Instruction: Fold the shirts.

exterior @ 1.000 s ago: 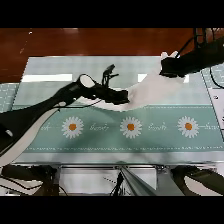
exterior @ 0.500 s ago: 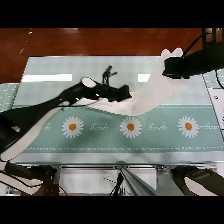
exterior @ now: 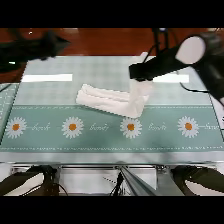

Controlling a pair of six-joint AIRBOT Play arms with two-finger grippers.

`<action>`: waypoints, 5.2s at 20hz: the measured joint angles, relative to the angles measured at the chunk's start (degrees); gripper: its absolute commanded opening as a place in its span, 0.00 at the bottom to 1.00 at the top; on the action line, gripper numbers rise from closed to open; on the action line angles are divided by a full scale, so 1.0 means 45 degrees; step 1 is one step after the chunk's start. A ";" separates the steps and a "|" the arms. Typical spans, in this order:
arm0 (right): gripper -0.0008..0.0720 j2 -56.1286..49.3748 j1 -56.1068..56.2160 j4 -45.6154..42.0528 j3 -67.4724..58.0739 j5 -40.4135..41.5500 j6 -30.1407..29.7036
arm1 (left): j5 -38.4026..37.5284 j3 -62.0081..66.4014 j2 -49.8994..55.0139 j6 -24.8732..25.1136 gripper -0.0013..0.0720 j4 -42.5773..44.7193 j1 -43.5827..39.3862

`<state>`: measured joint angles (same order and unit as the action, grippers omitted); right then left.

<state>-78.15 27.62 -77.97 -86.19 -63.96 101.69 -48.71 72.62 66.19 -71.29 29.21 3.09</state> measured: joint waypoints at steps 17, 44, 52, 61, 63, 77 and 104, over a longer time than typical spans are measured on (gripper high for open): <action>0.65 -0.3021 0.1205 0.4595 0.0000 0.5459 -0.0738 | -0.2137 -0.0665 -0.4435 0.0034 0.05 0.1734 0.2769; 0.59 -0.1836 -0.2730 1.0054 0.7995 0.5168 -0.4600 | -0.3565 -0.0806 -0.4289 -0.0005 0.05 0.3084 0.3327; 0.04 -0.1326 -0.3317 0.9753 0.7004 0.4061 -0.5411 | -0.3570 -0.0806 -0.3900 0.0029 0.05 0.3089 0.3308; 0.04 0.3662 -0.9321 0.4255 0.3633 -0.1137 -0.2118 | -0.2837 -0.0806 -0.1778 0.0049 0.05 0.3089 0.1647; 0.04 0.4673 -1.1069 0.2788 0.3381 -0.2608 -0.1695 | -0.2642 -0.0806 -0.1389 0.0282 0.05 0.3089 0.1054; 0.04 0.6615 -1.8875 -0.4906 0.5712 -0.8480 -0.2356 | -0.1083 -0.0806 -0.0860 0.1365 0.05 0.3084 -0.0204; 0.82 0.6887 -1.7379 -0.3983 0.5994 -0.4867 -0.4459 | -0.0194 -0.0384 -0.0733 0.3181 0.75 0.4129 -0.0228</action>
<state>-47.16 -50.59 -95.90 -59.22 -85.86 81.62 -49.58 70.89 62.89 -56.97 47.79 2.07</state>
